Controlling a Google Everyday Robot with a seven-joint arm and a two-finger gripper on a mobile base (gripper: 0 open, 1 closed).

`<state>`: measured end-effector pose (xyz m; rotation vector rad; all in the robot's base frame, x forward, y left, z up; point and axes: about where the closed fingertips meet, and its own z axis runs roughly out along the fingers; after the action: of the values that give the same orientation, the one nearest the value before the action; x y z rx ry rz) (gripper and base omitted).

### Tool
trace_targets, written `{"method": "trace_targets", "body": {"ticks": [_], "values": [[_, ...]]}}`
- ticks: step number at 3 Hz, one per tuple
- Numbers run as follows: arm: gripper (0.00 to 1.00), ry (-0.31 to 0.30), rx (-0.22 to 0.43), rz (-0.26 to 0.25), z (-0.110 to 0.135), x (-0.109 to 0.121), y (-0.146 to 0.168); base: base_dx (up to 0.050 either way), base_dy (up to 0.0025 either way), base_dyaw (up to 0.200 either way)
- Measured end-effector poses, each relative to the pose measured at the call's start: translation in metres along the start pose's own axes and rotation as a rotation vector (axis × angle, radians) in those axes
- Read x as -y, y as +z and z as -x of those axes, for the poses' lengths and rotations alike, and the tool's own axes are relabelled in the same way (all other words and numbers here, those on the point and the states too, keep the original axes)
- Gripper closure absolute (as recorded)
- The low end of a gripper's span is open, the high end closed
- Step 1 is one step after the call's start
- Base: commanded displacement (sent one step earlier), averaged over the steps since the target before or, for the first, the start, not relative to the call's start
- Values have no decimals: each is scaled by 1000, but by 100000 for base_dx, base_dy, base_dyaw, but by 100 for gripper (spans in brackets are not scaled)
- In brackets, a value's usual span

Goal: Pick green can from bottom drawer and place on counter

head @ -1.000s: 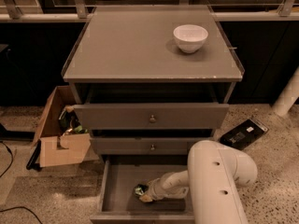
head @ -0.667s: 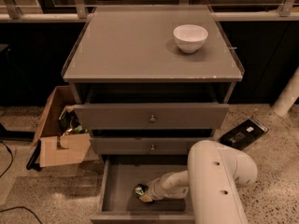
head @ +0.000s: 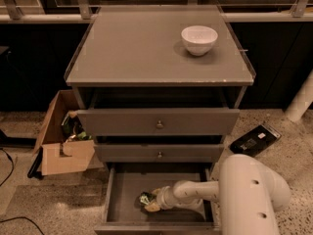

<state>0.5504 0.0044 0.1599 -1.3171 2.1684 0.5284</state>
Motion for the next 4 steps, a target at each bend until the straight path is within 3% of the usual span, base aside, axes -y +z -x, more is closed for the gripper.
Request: {"method": "trace_targets", "body": {"ticks": [2,3,4], "values": [[100,-63,178,42,33,-5,-60,0,0,0],[100,-118,227,86,57,-13,-94,0,0,0],[100,-172,235,109,86,-21,-125,0,0,0]]}}
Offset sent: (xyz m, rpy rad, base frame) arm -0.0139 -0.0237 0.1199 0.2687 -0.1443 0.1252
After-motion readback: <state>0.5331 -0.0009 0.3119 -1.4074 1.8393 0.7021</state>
